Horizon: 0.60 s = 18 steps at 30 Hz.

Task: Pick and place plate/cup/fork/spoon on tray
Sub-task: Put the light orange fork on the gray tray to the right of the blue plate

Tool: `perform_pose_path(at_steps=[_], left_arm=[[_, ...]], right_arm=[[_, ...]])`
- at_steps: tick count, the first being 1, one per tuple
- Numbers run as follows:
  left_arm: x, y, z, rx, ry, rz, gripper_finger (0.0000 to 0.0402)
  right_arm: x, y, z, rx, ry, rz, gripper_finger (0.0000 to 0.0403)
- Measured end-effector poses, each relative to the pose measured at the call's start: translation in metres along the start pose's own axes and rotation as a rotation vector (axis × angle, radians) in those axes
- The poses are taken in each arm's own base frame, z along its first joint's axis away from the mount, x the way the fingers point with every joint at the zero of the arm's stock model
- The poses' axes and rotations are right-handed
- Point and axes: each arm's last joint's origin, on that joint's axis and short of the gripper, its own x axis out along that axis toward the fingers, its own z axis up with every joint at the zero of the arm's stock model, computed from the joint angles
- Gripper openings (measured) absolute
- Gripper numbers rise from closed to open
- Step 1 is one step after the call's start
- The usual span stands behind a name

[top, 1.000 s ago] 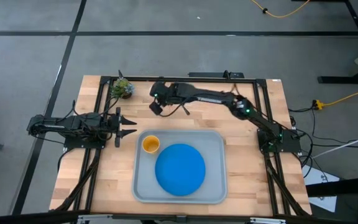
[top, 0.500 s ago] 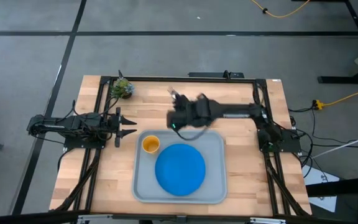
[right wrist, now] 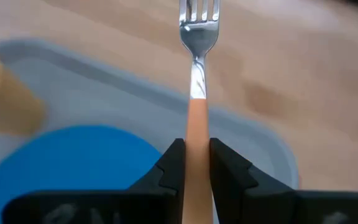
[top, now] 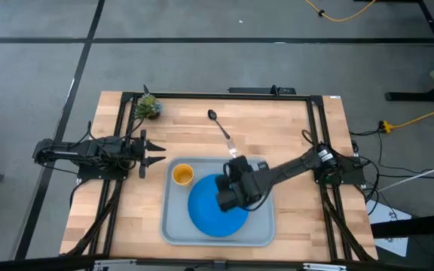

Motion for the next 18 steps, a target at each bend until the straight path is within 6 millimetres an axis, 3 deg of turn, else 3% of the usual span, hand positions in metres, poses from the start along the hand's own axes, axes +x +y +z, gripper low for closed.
perform_pose_path(at_steps=[12, 18], left_arm=[[0.0, 0.0, 0.0, 0.0, 0.0, 0.0, 0.0143], [0.0, 0.0, 0.0, 0.0, 0.0, 0.0, 0.0143]], right_arm=[[0.0, -0.017, -0.086, 0.245, 0.141, -0.098, 0.0053], [0.027, -0.022, -0.127, 0.301, 0.194, -0.083, 0.0053]])
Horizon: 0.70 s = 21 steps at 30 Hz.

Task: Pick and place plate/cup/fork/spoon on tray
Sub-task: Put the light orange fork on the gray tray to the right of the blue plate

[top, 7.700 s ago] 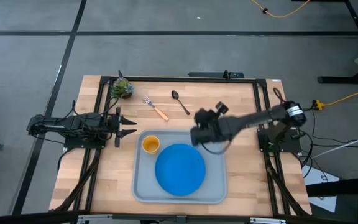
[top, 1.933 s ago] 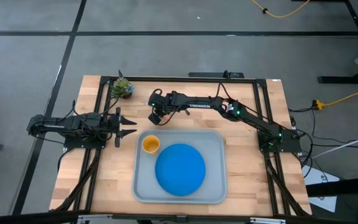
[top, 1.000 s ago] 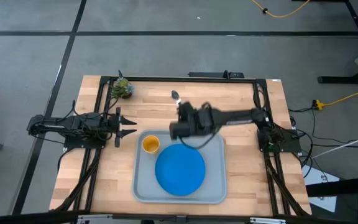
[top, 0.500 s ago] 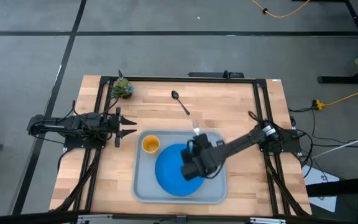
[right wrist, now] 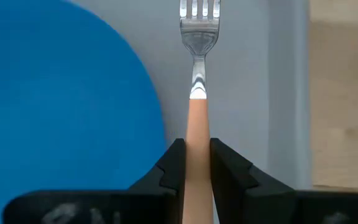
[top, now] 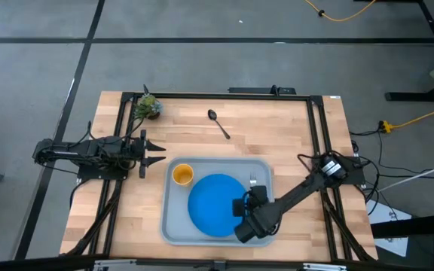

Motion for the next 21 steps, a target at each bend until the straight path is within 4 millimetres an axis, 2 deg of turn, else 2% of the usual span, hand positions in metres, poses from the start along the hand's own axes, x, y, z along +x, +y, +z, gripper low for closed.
perform_pose_path(at_steps=[3, 8, 21], left_arm=[[0.0, 0.0, 0.0, 0.0, 0.0, 0.0, 0.0143], [0.0, 0.0, 0.0, 0.0, 0.0, 0.0, 0.0143], [0.0, 0.0, 0.0, 0.0, 0.0, 0.0, 0.0143]], right_arm=[[0.016, -0.005, -0.005, 0.007, 0.006, -0.008, 0.0053], [0.025, -0.011, -0.007, 0.001, 0.047, -0.075, 0.0053], [0.02, -0.024, -0.02, 0.028, 0.059, -0.104, 0.0053]])
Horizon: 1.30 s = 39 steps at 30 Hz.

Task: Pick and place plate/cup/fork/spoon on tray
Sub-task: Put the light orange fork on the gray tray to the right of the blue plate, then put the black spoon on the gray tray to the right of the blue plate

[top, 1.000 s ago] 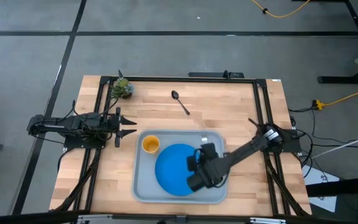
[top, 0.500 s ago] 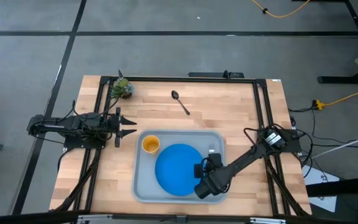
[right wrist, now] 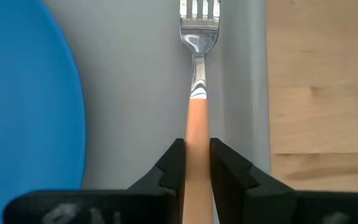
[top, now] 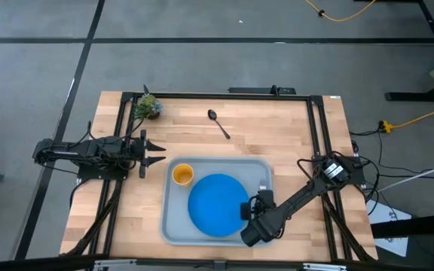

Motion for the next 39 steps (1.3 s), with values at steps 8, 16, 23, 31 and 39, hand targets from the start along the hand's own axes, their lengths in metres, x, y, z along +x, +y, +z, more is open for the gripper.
perform_pose_path(at_steps=[8, 16, 23, 31, 39], left_arm=[[0.0, 0.0, 0.0, 0.0, 0.0, 0.0, 0.0143], [0.0, 0.0, 0.0, 0.0, 0.0, 0.0, 0.0143], [0.0, 0.0, 0.0, 0.0, 0.0, 0.0, 0.0143], [0.0, 0.0, 0.0, 0.0, 0.0, 0.0, 0.0143], [0.0, 0.0, 0.0, 0.0, 0.0, 0.0, 0.0143]], right_arm=[[0.0, -0.001, 0.002, -0.038, -0.015, -0.014, 0.0091], [0.0, -0.001, 0.001, -0.037, -0.014, -0.012, 0.0106], [-0.008, 0.004, 0.006, -0.038, -0.124, 0.084, 0.0098], [-0.034, 0.022, 0.035, -0.052, -0.404, 0.246, 0.0098], [-0.032, 0.079, 0.079, -0.258, -0.387, 0.32, 0.0099]])
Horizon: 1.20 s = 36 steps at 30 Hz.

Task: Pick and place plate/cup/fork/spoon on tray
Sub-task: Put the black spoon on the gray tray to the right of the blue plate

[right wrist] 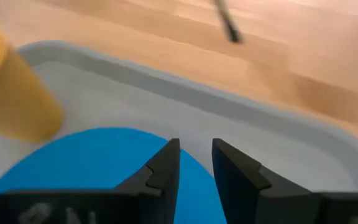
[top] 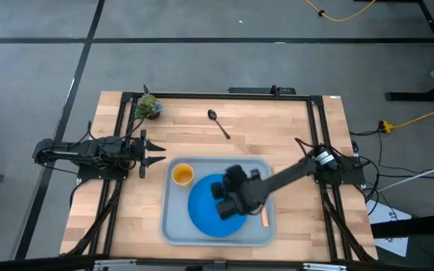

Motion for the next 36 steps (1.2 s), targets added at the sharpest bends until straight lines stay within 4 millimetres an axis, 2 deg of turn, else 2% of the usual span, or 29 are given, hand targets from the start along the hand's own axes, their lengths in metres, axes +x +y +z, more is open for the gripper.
perform_pose_path(at_steps=[4, 8, 13, 17, 20, 26, 30, 36], left_arm=[[0.0, 0.0, 0.0, 0.0, 0.0, 0.0, 0.0143], [0.0, 0.0, 0.0, 0.0, 0.0, 0.0, 0.0143], [0.0, 0.0, 0.0, 0.0, 0.0, 0.0, 0.0143], [0.0, 0.0, 0.0, 0.0, 0.0, 0.0, 0.0143], [0.0, 0.0, 0.0, 0.0, 0.0, 0.0, 0.0143], [0.0, 0.0, 0.0, 0.0, 0.0, 0.0, 0.0143], [0.0, 0.0, 0.0, 0.0, 0.0, 0.0, 0.0143], [0.0, 0.0, 0.0, 0.0, 0.0, 0.0, 0.0143]], right_arm=[[0.021, 0.014, 0.018, -0.088, 0.022, 0.072, 0.0099], [0.042, 0.016, 0.039, -0.148, 0.017, 0.061, 0.0099], [0.076, 0.008, 0.074, -0.289, 0.028, -0.015, 0.0099], [0.113, -0.006, 0.11, -0.297, 0.116, -0.054, 0.0108], [0.137, -0.015, 0.136, -0.311, 0.144, -0.042, 0.0117], [0.169, -0.027, 0.173, -0.341, 0.16, 0.047, 0.0119], [0.187, -0.041, 0.188, -0.334, 0.199, 0.05, 0.0119], [0.215, -0.057, 0.193, -0.322, 0.363, 0.124, 0.0119]])
